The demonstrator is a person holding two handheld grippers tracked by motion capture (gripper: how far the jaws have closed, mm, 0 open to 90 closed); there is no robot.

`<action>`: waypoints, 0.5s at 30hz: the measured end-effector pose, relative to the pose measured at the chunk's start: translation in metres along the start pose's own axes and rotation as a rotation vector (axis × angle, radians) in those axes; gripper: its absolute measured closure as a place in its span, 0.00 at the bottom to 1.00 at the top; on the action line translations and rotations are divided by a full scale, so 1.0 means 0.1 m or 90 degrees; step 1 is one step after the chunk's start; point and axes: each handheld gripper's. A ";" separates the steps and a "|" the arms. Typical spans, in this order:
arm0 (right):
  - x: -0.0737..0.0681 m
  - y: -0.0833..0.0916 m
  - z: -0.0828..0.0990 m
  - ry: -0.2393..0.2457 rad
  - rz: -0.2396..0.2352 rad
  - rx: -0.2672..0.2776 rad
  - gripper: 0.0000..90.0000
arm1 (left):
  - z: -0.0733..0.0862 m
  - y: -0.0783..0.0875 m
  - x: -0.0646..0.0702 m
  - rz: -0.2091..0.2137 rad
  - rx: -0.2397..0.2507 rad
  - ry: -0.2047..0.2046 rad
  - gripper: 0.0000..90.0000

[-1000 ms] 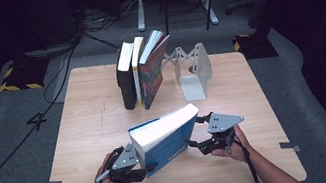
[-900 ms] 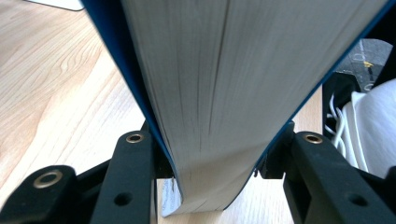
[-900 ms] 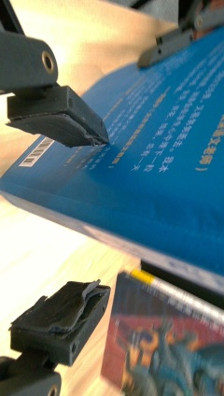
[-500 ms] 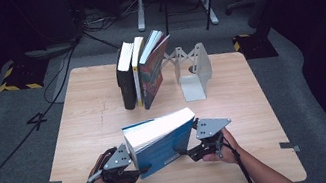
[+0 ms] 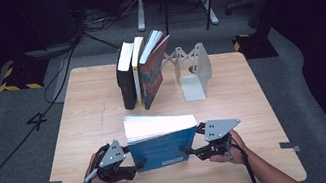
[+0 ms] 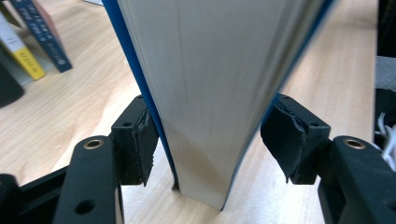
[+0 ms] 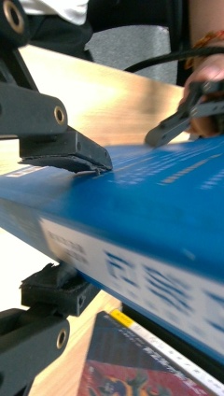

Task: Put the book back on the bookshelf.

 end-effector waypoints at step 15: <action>-0.15 0.07 -0.48 0.034 0.016 0.007 0.63 | -0.14 -0.25 0.00 -0.045 -0.002 -0.019 0.31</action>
Point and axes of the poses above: each handheld gripper's, and its own axes: y roughly backward along the jaws, z roughly out of its underside, x roughly to its right, and after that the axes turned 11 degrees about -z, right-handed
